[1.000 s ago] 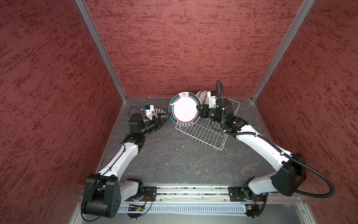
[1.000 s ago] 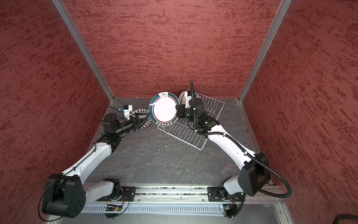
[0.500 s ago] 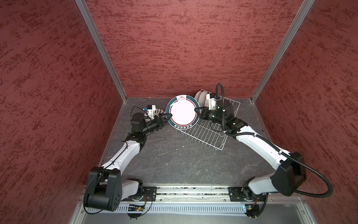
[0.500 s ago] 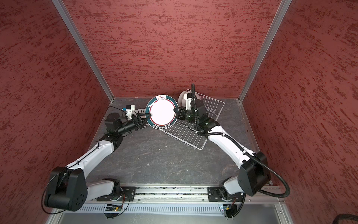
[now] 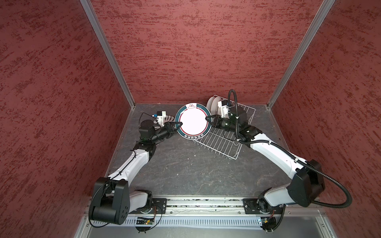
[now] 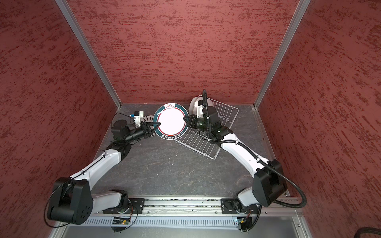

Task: Unload the plates from the dish rack
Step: 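Carry the green-rimmed plate toward the left gripper while the left gripper grasps its rim, then lower the green-rimmed plate onto the table with the left gripper while the right releases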

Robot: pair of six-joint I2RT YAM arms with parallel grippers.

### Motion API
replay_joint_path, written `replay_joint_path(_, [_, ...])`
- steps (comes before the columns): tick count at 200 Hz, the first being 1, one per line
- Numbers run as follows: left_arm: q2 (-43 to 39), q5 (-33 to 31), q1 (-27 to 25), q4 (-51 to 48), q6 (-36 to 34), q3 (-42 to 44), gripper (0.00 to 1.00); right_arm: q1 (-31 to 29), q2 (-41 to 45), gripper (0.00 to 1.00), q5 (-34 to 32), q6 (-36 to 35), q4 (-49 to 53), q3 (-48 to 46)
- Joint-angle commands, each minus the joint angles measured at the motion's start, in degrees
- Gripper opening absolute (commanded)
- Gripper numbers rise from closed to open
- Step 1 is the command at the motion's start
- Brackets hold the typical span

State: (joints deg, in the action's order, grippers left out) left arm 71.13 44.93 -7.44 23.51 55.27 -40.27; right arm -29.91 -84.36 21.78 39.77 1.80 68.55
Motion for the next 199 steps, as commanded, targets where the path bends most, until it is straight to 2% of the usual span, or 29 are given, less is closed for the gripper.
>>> replay_joint_path(1, [-0.79, -0.17, 0.13, 0.92, -0.05, -0.19, 0.02, 0.72, -0.56, 0.09, 4.55, 1.49, -5.62, 0.35])
replay_joint_path(64, [-2.1, -1.22, 0.5, 0.46, 0.03, 0.72, 0.0, 1.76, -0.12, 0.61, 6.26, 1.45, -6.68, -0.34])
replay_joint_path(93, [-3.75, -2.27, 1.65, -0.98, -0.16, 1.89, 0.0, 2.14, 0.84, 0.78, 4.25, 1.16, -5.45, -0.96])
replay_joint_path(121, [-5.58, -2.66, 3.89, -3.22, 0.19, 3.04, 0.0, 2.3, 2.68, 0.84, 1.63, 0.17, -2.94, -1.27])
replay_joint_path(178, [-12.18, -7.04, 7.3, -15.07, -5.78, 5.37, 0.0, 3.1, 3.77, 0.87, 0.49, -0.05, -3.86, -2.81])
replay_joint_path(199, [-14.5, -7.65, 8.95, -16.3, -6.0, 8.0, 0.0, 3.19, 3.16, 0.88, 0.72, -0.22, -3.76, -2.55])
